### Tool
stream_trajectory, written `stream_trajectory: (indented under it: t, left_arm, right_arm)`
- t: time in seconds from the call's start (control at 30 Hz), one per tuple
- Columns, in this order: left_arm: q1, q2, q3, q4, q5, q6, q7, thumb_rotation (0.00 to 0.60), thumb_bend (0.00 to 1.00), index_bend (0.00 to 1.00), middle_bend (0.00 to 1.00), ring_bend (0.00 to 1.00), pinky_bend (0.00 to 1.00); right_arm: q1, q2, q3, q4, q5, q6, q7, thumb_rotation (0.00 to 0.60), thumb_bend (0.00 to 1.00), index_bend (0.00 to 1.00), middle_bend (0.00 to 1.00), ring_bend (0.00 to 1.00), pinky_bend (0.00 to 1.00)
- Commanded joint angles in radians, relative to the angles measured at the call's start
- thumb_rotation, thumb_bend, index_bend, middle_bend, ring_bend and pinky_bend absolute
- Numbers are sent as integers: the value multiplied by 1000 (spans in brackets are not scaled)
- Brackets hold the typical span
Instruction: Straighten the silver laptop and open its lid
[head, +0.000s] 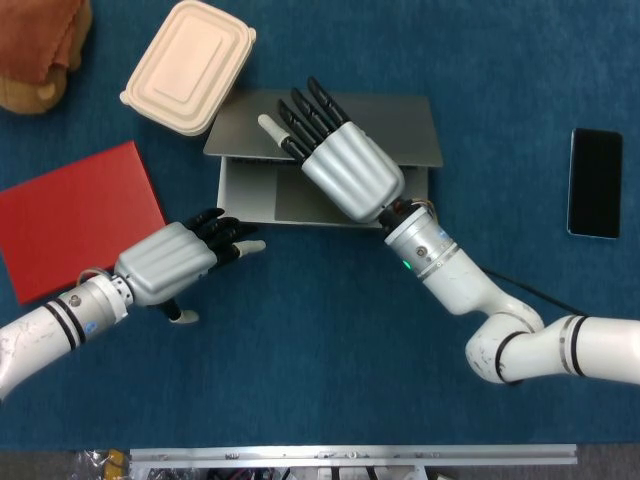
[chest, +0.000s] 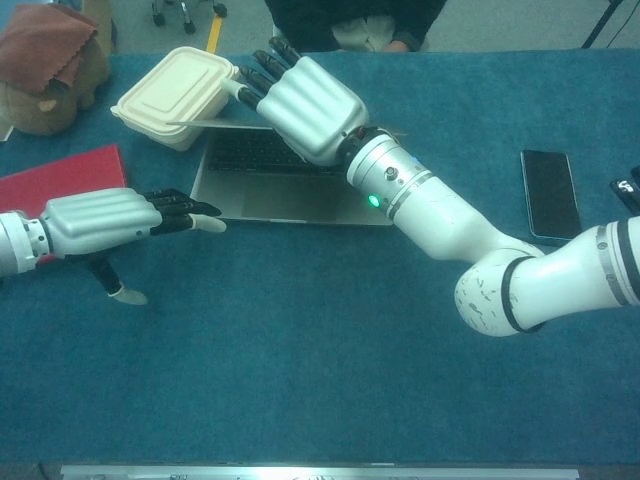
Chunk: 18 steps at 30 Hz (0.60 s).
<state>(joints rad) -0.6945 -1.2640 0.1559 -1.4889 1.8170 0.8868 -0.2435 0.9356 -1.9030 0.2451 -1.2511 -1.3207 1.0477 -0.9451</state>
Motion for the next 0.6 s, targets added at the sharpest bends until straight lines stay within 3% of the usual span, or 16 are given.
stream_trajectory:
  t: [0.03,0.27,0.6]
  left_arm:
    - [-15,-33,10,45,12,17,-50,600,137,8,0,0,2]
    - [-39,-87,28,129,29,42,-142,600,138,35,0,0,2]
    - [-64,-137,31,188,-18,-5,-151,600,138,36,0,0,2]
  right_arm:
    - [0,5,4,-3,8,4,-2,600,467,0,102,0,40]
    - [3,11,7,-12,24,7,-6,600,467,0,101,0,40]
    - [4,21,4,-35,35,19,-10,600,467,0,101,0,40]
